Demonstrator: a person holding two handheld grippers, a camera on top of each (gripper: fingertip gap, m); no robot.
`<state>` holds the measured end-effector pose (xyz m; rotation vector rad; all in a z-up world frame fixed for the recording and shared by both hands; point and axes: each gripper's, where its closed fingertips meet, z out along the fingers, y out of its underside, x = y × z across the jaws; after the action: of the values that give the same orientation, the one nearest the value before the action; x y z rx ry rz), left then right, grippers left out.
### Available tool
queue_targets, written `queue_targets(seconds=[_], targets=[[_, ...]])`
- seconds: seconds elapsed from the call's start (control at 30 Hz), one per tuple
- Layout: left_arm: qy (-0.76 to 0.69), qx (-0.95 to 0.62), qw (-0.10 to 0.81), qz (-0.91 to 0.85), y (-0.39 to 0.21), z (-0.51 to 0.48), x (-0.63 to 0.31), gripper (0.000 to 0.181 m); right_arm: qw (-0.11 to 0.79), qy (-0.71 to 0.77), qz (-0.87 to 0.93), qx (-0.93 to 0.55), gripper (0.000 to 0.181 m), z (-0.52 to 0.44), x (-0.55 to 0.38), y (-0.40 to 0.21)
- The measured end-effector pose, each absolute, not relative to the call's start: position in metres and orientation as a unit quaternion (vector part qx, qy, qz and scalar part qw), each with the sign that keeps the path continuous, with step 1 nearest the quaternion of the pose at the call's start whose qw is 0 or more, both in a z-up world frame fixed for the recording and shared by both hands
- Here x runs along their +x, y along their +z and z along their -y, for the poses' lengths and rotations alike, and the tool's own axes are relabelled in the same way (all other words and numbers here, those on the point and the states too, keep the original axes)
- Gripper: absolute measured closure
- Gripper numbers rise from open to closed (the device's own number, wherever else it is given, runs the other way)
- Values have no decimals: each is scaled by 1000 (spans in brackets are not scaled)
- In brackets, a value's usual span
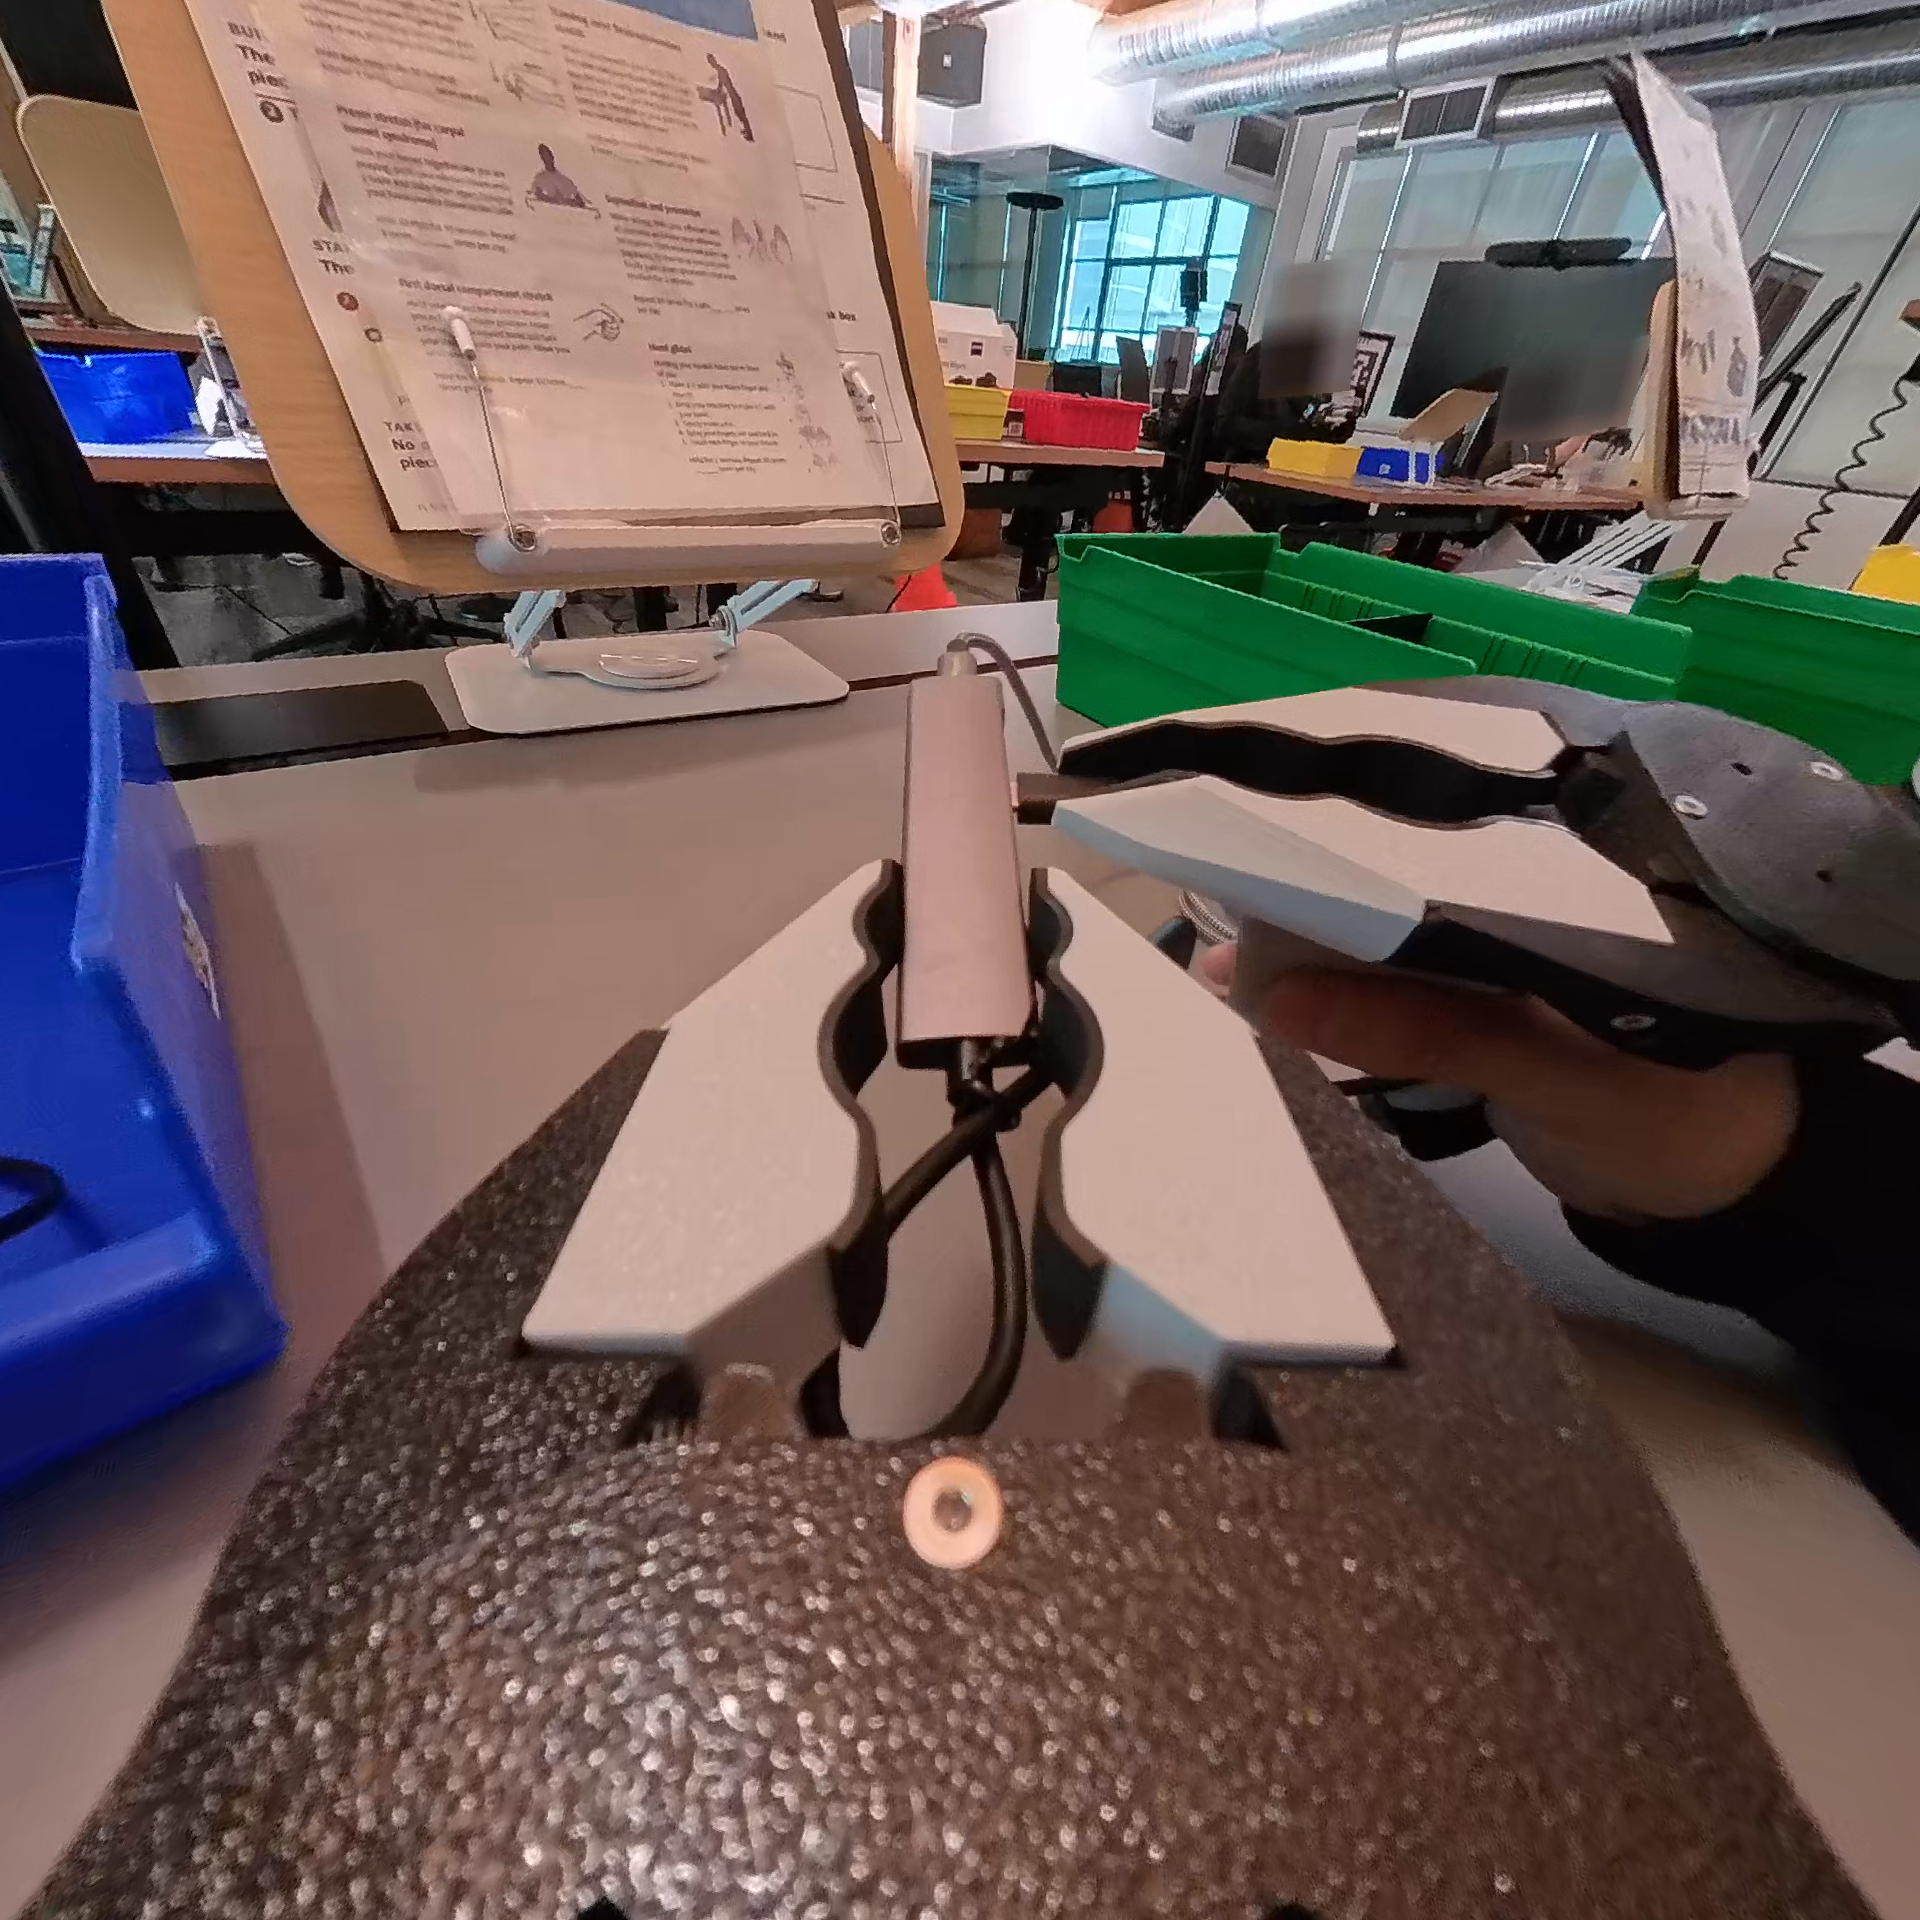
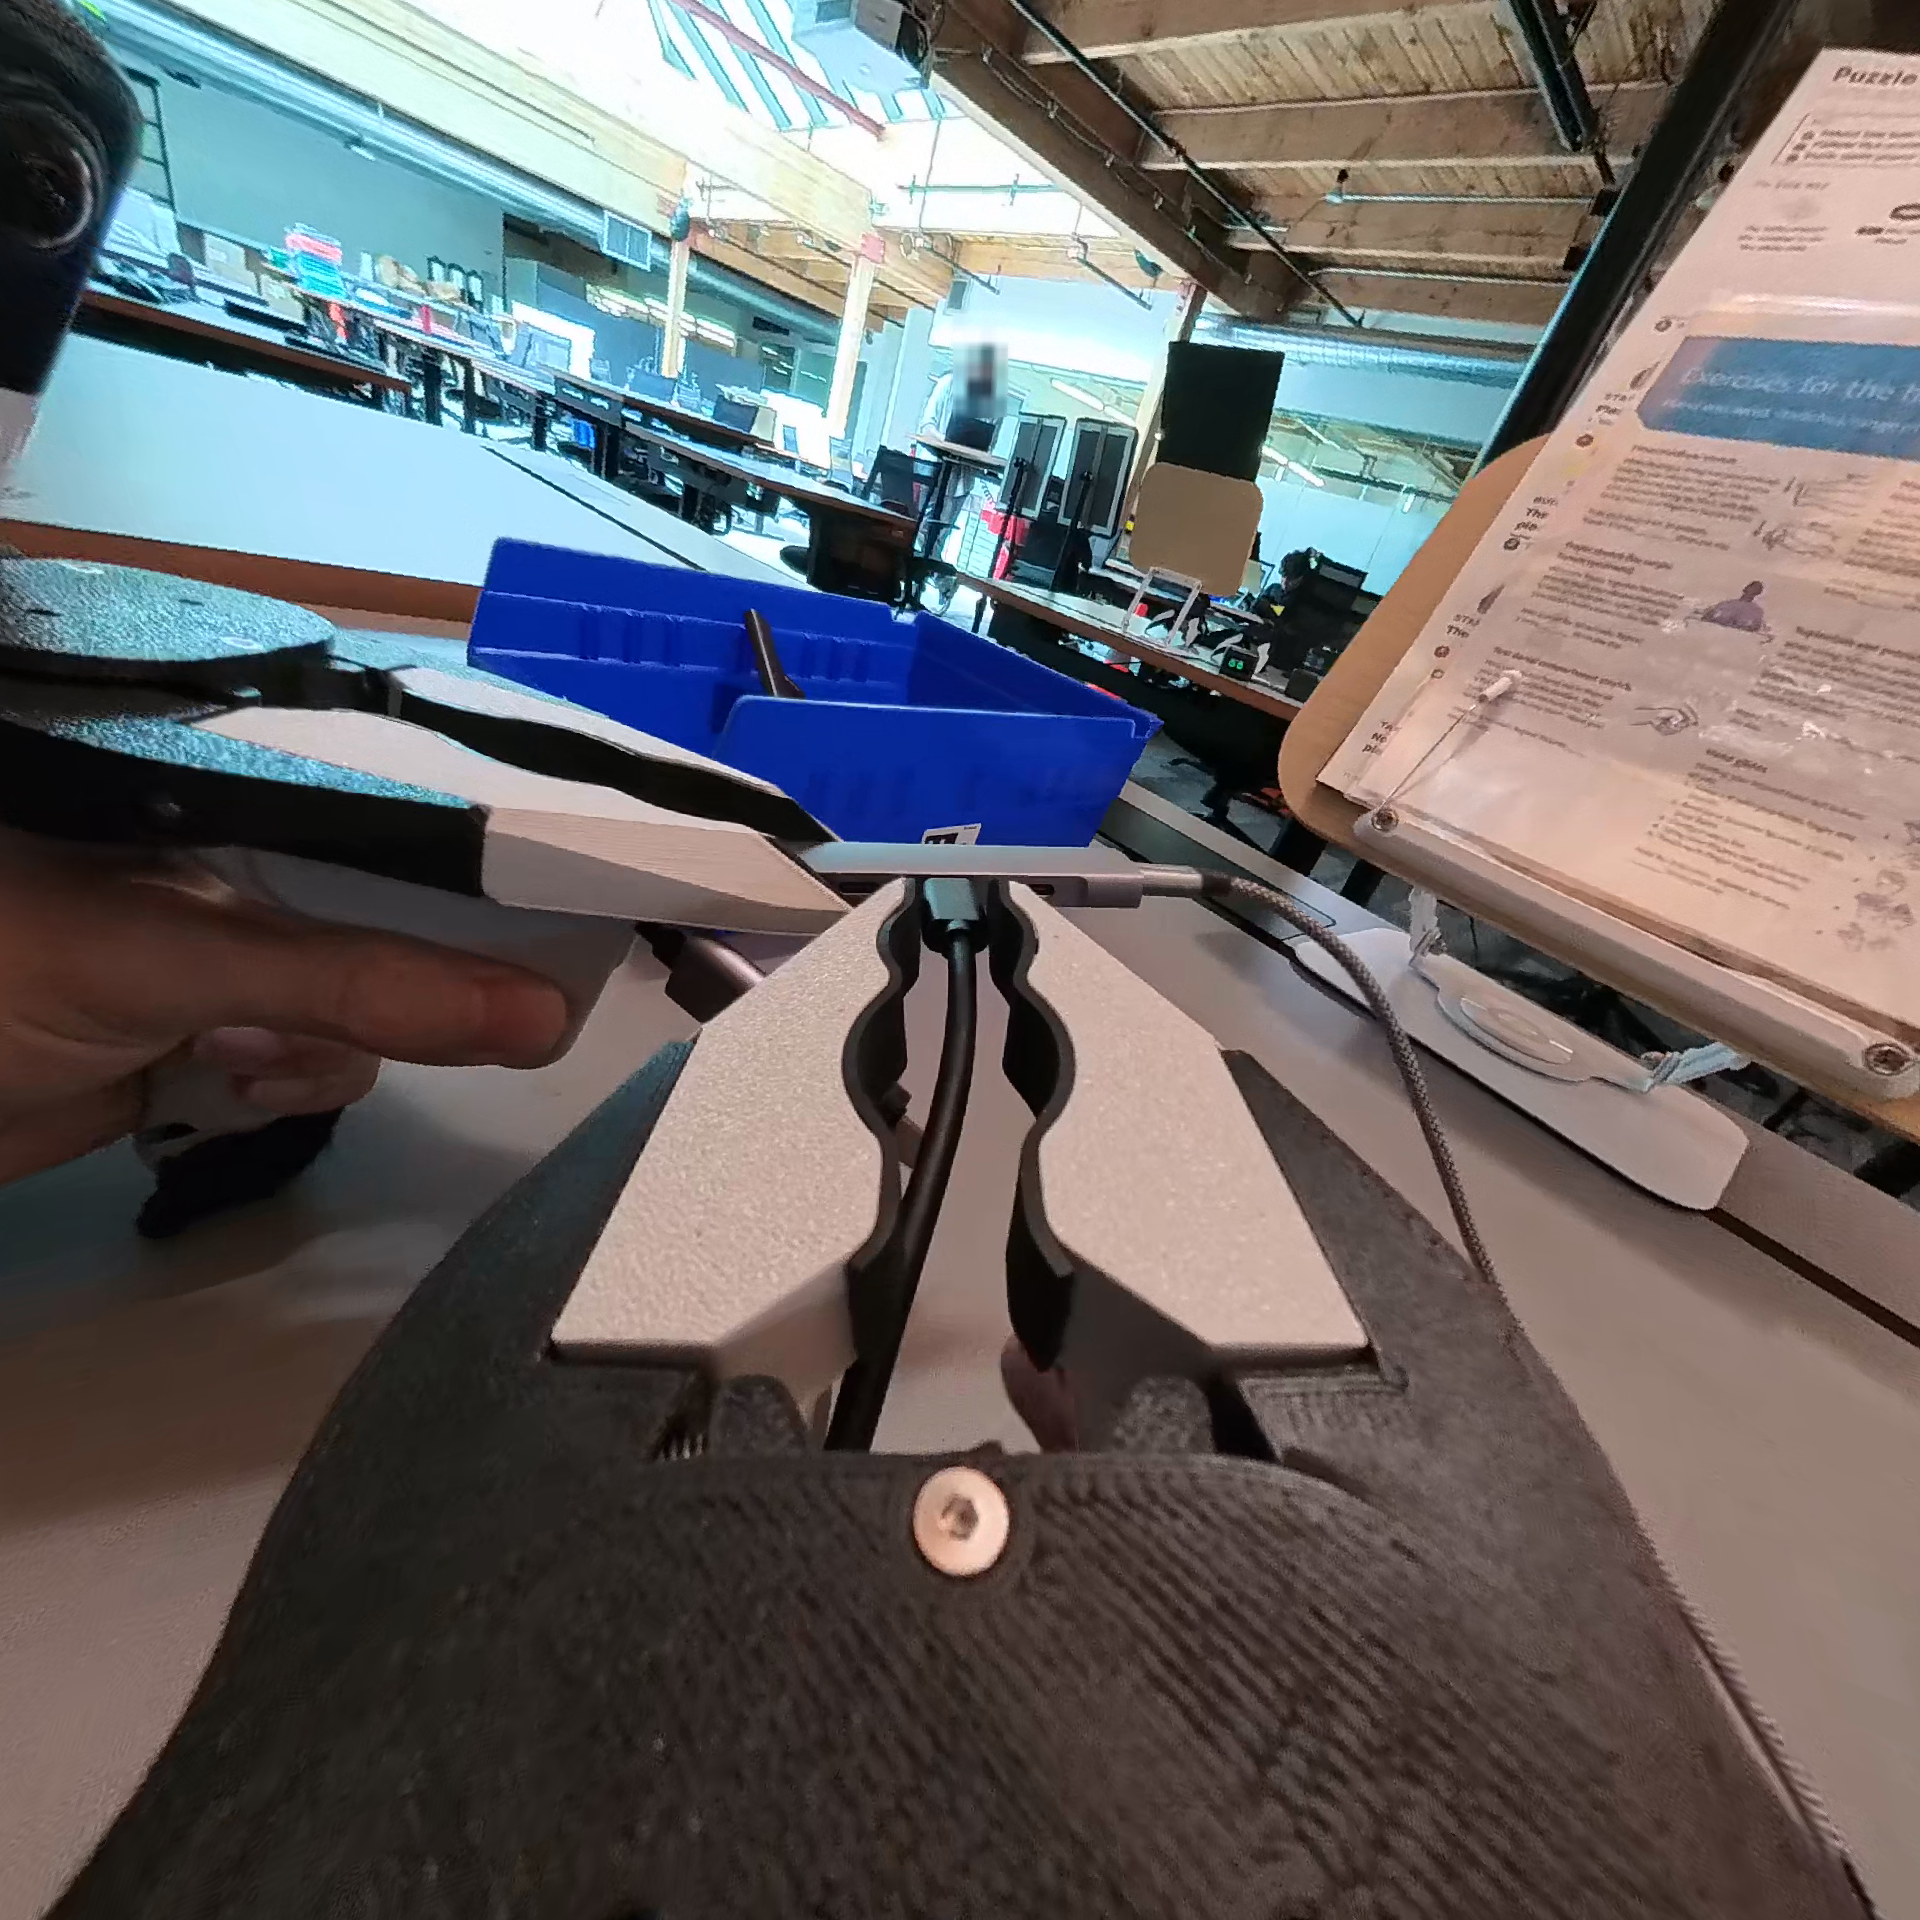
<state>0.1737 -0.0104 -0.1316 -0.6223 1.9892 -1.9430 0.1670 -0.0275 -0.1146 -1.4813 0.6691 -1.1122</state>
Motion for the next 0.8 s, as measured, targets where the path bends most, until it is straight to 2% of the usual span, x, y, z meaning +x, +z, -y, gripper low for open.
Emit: queue_targets(seconds=[0.6, 0.8], targets=[[-698, -192, 145, -675, -122, -1, 177, 159, 563, -451, -276, -636, 170, 16, 168, -106], [-702, -180, 138, -675, -121, 3, 172, 159, 538, -478, -268, -641, 170, 19, 162, -105]])
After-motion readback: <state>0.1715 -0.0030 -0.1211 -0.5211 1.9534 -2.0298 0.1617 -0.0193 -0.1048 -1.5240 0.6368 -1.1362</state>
